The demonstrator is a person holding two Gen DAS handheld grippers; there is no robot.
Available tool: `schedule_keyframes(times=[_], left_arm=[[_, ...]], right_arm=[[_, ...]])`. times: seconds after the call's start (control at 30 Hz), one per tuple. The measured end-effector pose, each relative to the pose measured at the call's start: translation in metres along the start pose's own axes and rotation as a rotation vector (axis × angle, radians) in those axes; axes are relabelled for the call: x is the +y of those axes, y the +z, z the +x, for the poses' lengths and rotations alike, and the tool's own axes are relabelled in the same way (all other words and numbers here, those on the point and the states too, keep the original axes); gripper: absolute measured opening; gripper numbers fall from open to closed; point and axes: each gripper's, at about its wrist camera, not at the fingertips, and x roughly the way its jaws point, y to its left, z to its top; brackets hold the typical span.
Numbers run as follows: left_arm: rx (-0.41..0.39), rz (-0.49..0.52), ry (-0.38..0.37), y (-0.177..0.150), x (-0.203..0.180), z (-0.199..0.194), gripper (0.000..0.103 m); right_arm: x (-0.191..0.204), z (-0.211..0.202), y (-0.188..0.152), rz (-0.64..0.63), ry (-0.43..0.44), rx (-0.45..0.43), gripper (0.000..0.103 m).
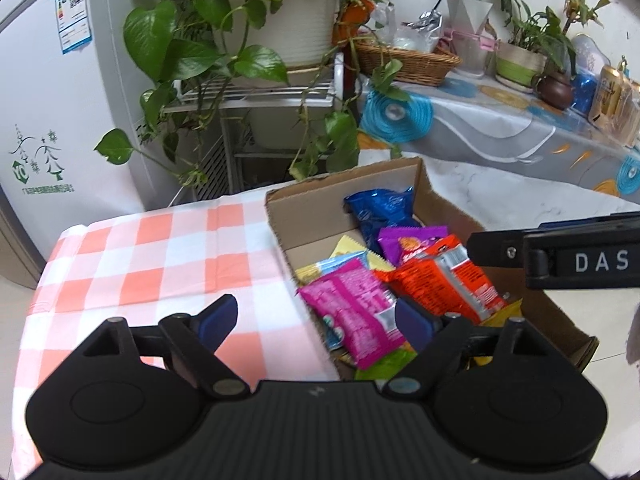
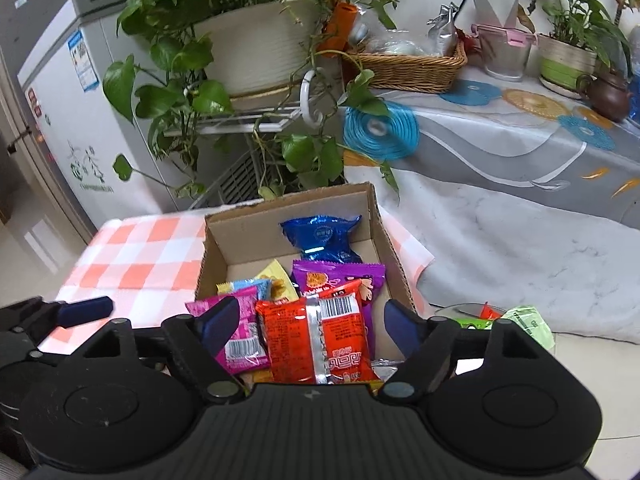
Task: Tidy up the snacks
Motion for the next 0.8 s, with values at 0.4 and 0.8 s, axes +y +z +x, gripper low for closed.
schedule_keyframes(times=[0.4, 0.8], left_arm=[[0.056, 0.018, 0.017, -0.007, 0.009, -0.015, 0.092], [0.093, -0.021, 0.034, -0.004, 0.013, -0.019, 0.096]], right_arm=[[0.002, 0.001, -0.010, -0.023, -0.045, 0.034, 0.093], [0.007, -0.006, -0.024, -0.081, -0.097, 0.067, 0.101]])
